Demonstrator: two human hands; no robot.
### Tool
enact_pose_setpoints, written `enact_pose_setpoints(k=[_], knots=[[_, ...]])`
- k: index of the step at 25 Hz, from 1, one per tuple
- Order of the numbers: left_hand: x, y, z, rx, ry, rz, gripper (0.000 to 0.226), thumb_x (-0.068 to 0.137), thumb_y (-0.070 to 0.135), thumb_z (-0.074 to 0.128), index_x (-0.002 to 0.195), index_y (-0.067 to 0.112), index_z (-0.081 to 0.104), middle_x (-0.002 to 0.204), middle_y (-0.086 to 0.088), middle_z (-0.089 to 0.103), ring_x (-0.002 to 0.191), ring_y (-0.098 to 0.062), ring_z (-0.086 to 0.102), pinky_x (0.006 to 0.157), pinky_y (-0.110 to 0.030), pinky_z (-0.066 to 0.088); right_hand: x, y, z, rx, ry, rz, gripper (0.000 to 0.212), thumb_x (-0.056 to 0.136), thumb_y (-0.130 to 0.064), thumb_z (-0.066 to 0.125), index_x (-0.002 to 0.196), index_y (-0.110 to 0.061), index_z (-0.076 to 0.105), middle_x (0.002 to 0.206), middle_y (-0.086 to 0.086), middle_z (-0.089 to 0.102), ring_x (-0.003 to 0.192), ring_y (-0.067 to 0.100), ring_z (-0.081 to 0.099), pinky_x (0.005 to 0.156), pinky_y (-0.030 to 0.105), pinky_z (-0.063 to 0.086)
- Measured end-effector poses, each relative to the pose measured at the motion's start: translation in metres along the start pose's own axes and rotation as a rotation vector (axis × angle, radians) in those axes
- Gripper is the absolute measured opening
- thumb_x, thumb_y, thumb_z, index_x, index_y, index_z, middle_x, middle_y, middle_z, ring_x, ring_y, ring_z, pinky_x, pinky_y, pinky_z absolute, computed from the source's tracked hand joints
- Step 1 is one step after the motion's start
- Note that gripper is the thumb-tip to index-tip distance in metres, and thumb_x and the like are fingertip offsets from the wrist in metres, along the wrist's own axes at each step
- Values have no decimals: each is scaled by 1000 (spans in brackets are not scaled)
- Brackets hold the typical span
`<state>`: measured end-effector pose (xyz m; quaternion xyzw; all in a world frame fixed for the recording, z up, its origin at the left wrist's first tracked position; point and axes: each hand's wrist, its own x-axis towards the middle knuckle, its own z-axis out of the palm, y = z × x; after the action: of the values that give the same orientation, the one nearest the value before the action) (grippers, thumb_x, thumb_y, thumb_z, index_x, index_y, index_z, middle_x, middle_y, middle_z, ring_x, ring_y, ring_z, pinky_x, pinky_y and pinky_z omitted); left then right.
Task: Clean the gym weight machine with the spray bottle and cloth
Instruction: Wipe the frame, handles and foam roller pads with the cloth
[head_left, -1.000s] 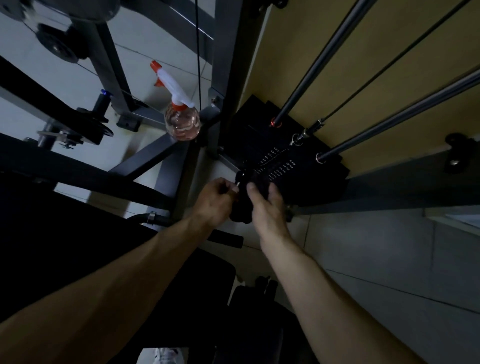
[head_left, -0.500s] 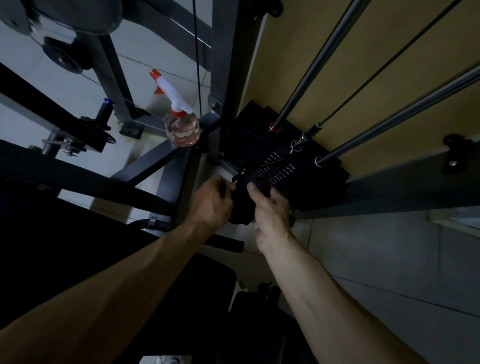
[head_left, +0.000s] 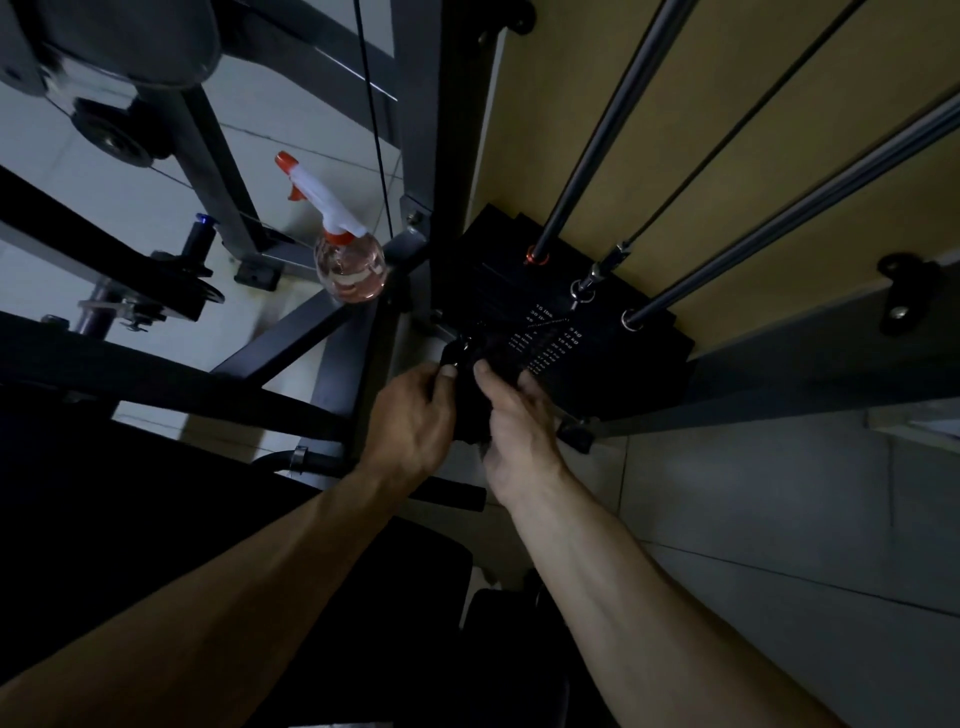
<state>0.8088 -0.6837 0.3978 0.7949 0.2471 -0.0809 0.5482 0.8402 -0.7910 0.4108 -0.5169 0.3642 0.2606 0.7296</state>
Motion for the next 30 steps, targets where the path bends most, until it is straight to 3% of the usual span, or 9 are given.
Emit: enact_pose_setpoints(k=[3,6,8,12,16,21,25,27,30], knots=[[9,13,0,-471,-257,-363,42,108,38,40,76,18,59,60,0,51,43,-13,43,44,-25,32,5,-11,2,66,-22,41,39,100,-23,68,137,-21,55,103,7,74,93,22,74,76,38,61],[16,24,-7,-885,-427,-638,43,110,38,36,71,24,51,56,7,33,41,-7,22,38,-22,14,6,-22,6,68,-104,58,28,104,-24,60,129,-15,65,83,3,77,76,16,75,68,33,62],[20,22,-6,-671,-336,-535,42,110,37,38,73,23,53,55,7,38,42,-9,29,40,-21,21,9,-18,8,-13,-60,-21,26,102,-21,62,128,-18,67,96,4,79,85,18,76,71,35,63],[21,3,-3,240,-73,92,40,106,40,40,84,16,63,68,3,63,64,-19,64,58,-32,48,5,-11,9,-153,90,-186,13,95,-19,74,107,-20,75,101,4,79,94,22,76,84,37,63],[17,3,-3,350,35,235,28,104,35,46,99,19,68,75,2,66,67,-19,65,59,-33,52,-4,-6,9,-252,154,-399,11,96,-17,73,95,-27,73,92,-7,76,91,3,73,82,22,58],[25,1,-18,474,42,240,24,103,37,53,110,21,70,86,4,70,74,-14,66,67,-37,57,-10,5,0,-443,134,-660,26,101,-16,65,118,-35,69,108,-19,68,103,-12,64,88,9,49],[24,3,-22,476,16,212,31,104,40,52,98,17,72,80,1,69,69,-16,63,61,-36,52,-3,-1,-1,-454,225,-688,29,102,-20,63,130,-24,66,120,-10,69,111,0,66,95,18,54],[27,5,-24,342,-13,69,33,105,32,52,82,14,68,70,2,64,64,-14,59,61,-32,43,-1,-10,-1,-388,287,-680,32,102,-21,63,134,-23,60,123,-10,65,114,2,64,95,21,55],[29,7,-30,300,-93,11,34,106,27,50,80,15,68,69,10,59,63,-10,54,66,-25,35,2,-13,-5,-554,166,-830,32,103,-19,61,134,-18,55,125,-15,59,113,-14,55,90,9,49]])
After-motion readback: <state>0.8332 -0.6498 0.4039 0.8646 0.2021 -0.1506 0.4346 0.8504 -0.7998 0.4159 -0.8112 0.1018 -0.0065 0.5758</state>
